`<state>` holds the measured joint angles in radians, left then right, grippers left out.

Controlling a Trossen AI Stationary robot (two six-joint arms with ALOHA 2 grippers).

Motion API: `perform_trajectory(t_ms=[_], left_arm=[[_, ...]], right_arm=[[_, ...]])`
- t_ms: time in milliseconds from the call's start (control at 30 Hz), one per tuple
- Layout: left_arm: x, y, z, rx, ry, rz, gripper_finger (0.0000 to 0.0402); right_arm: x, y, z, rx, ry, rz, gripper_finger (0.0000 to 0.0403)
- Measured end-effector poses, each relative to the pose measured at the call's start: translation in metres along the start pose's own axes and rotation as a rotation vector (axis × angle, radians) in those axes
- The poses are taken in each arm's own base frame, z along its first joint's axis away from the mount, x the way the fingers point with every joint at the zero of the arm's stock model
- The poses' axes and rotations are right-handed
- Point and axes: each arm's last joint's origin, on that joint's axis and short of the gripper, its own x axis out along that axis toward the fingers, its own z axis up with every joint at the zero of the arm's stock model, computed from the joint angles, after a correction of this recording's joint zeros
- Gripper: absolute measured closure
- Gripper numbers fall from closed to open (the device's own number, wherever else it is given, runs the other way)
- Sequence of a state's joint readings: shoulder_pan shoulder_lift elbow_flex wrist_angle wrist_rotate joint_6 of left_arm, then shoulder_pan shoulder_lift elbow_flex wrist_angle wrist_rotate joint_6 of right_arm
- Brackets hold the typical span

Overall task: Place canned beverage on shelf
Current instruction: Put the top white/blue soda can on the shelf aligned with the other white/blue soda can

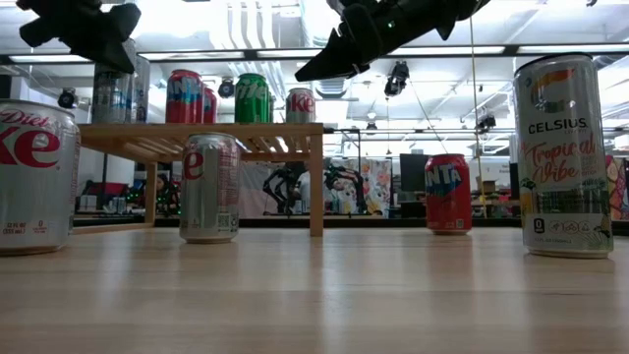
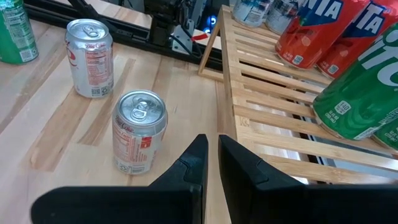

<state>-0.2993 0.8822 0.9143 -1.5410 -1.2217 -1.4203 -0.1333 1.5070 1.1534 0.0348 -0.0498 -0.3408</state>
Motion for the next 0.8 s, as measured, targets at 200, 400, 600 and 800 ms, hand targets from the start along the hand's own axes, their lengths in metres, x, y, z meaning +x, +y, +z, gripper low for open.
perform_trajectory(t_ms=[200, 400, 600, 800], left_arm=[[0.0021, 0.0011, -0.0013, 0.007, 0.002, 0.021, 0.0401], [0.0037, 0.0037, -0.0009, 0.018, 0.005, 0.044, 0.0401], [0.0038, 0.0039, -0.001, 0.017, 0.01, 0.045, 0.0401], [0.0037, 0.0041, -0.0015, 0.016, 0.029, 0.042, 0.0401]], right_arm=[[0.0, 0.0, 0.0, -0.004, 0.0, 0.0, 0.0376], [0.0, 0.0, 0.0, -0.004, 0.0, 0.0, 0.0376], [0.0, -0.0001, 0.0, -0.003, 0.0, 0.0, 0.0376], [0.0, -0.0001, 0.0, -0.003, 0.0, 0.0, 0.0376]])
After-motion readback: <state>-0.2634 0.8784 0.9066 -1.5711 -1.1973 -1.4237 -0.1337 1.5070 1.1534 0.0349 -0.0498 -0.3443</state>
